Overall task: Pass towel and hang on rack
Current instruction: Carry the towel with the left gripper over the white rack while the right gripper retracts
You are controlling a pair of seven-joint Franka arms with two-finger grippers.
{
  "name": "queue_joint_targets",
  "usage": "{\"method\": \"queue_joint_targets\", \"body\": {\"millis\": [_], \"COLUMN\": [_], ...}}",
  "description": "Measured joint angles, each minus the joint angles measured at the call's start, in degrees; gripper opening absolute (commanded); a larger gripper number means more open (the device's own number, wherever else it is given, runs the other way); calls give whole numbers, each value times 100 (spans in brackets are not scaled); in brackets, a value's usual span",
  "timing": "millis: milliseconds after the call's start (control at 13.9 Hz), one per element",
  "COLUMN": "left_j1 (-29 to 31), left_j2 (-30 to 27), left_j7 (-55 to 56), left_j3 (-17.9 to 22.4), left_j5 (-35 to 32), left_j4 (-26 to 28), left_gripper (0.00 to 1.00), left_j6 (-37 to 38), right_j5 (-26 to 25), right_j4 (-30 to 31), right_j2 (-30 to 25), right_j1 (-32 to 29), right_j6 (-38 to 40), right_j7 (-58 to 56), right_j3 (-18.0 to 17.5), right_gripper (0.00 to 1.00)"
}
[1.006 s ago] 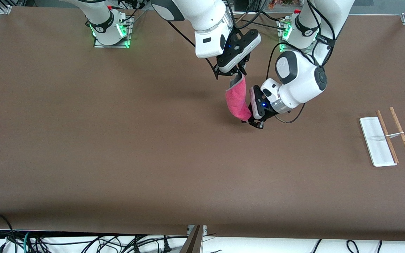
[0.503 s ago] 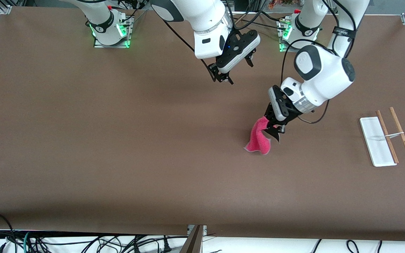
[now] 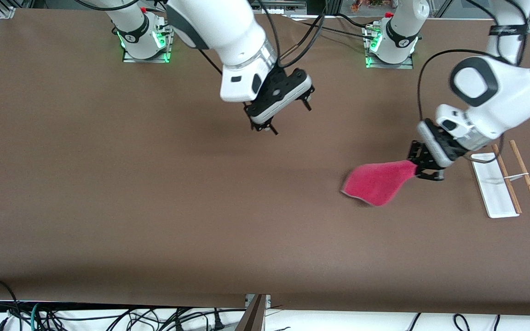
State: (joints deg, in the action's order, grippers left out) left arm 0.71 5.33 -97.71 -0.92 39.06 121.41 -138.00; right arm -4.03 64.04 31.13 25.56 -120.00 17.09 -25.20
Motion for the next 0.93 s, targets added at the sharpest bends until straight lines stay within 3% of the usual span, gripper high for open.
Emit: {"method": "queue_joint_targets", "body": {"millis": [288, 503, 791, 934], "left_j1": [63, 89, 140, 245], "left_j2": [-168, -164, 79, 391], "left_j7": [385, 1117, 1557, 1668], "left_j3": [995, 1368, 1916, 2029], "left_j5": [-704, -1388, -1462, -1462], "left_j4": [-297, -758, -1045, -1365], "left_gripper": [0, 0, 0, 0], "left_j6": [972, 1726, 2220, 2475], "right_j5": [0, 0, 3, 3], "right_j4": [-13, 231, 1020, 1163], "right_j2": [-92, -509, -1149, -1333], "right_j1": [-713, -1597, -2170, -2457], "right_j6": [266, 579, 1057, 1442], "right_j7": [-11, -33, -104, -208], "right_j3": [96, 230, 1050, 1200], "right_gripper": [100, 100, 100, 100]}}
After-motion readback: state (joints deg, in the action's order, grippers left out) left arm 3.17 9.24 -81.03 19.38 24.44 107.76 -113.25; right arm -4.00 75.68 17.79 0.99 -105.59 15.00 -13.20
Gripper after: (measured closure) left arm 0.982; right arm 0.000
